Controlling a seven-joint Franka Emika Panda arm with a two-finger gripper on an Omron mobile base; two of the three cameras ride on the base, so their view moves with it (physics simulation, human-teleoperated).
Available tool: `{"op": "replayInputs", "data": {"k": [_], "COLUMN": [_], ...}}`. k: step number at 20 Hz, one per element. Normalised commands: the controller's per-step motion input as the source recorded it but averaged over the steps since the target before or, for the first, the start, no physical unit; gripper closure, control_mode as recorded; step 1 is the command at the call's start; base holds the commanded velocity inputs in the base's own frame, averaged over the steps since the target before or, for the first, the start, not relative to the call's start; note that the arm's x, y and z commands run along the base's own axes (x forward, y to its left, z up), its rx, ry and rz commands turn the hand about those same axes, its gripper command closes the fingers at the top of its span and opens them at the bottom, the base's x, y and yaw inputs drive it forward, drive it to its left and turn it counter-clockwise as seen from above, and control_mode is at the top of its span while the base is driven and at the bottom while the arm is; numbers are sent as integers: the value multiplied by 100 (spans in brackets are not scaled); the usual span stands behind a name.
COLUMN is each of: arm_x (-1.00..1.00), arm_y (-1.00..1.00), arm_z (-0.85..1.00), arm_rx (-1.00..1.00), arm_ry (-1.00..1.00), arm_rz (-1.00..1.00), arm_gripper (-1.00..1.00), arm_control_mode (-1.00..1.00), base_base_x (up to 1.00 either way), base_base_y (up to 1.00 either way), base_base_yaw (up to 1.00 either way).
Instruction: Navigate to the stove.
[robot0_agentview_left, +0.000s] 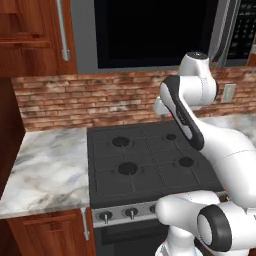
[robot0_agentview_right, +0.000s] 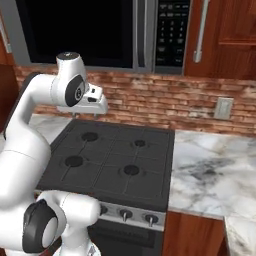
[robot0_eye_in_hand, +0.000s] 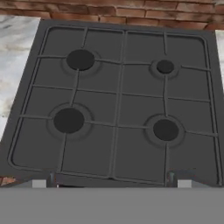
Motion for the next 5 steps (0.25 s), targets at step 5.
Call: {"op": "replayInputs", "data": {"k": [5], "arm_x": [0], "arm_y": [0], "arm_z": [0], "arm_rx": [0], "arm_ry": [0], "arm_rz": [0], "arm_gripper": [-100], "arm_control_mode": [100], "base_base_x": [53], "base_base_y": [-9], "base_base_yaw": [1]}}
